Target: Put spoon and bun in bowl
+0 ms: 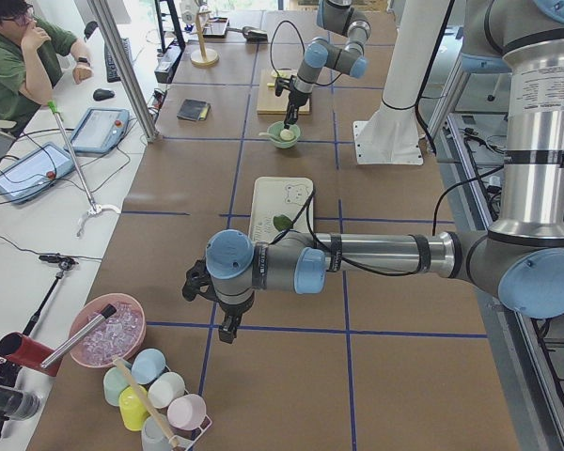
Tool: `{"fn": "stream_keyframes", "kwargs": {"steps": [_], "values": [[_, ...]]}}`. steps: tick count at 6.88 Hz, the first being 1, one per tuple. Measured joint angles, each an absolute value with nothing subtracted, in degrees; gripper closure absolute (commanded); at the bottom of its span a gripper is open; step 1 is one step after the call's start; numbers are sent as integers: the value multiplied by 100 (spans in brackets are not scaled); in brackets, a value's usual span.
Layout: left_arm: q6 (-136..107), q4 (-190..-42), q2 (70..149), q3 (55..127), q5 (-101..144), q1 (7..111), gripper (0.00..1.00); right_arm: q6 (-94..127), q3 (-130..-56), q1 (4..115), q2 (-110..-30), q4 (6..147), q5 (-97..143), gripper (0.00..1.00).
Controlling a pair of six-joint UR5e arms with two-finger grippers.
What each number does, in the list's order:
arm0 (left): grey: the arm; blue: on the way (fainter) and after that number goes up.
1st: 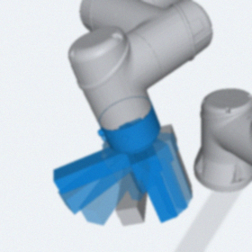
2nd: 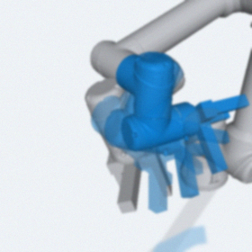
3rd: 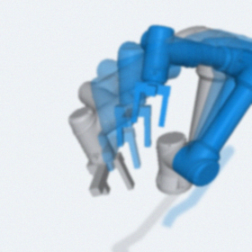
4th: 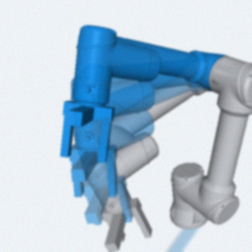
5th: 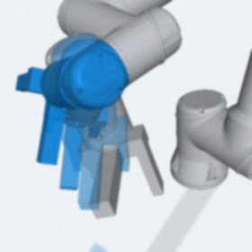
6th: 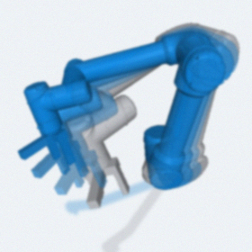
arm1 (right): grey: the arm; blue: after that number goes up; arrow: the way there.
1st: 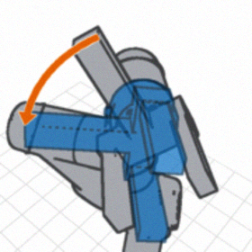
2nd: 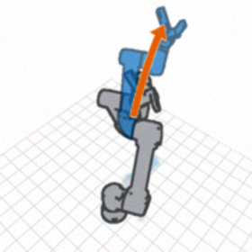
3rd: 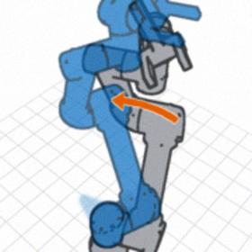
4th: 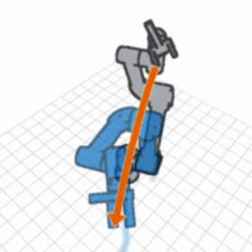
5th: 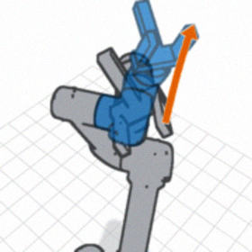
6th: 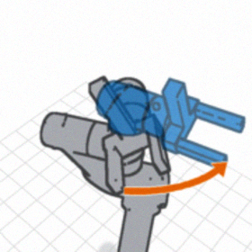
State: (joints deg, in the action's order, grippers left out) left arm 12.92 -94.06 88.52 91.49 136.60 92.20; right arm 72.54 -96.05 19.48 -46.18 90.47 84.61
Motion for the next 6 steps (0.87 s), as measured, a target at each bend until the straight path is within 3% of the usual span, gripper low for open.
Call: {"fn": "stream_keyframes", "kwargs": {"steps": [2, 6], "values": [[1292, -9405, 8851, 9140, 13645, 9220, 0, 6823, -9736, 2361, -4718, 9028, 8728, 0], [1297, -9377, 8781, 9106, 13618, 9220, 0, 2756, -9823, 5521, -6068, 8959, 11709, 0]]}}
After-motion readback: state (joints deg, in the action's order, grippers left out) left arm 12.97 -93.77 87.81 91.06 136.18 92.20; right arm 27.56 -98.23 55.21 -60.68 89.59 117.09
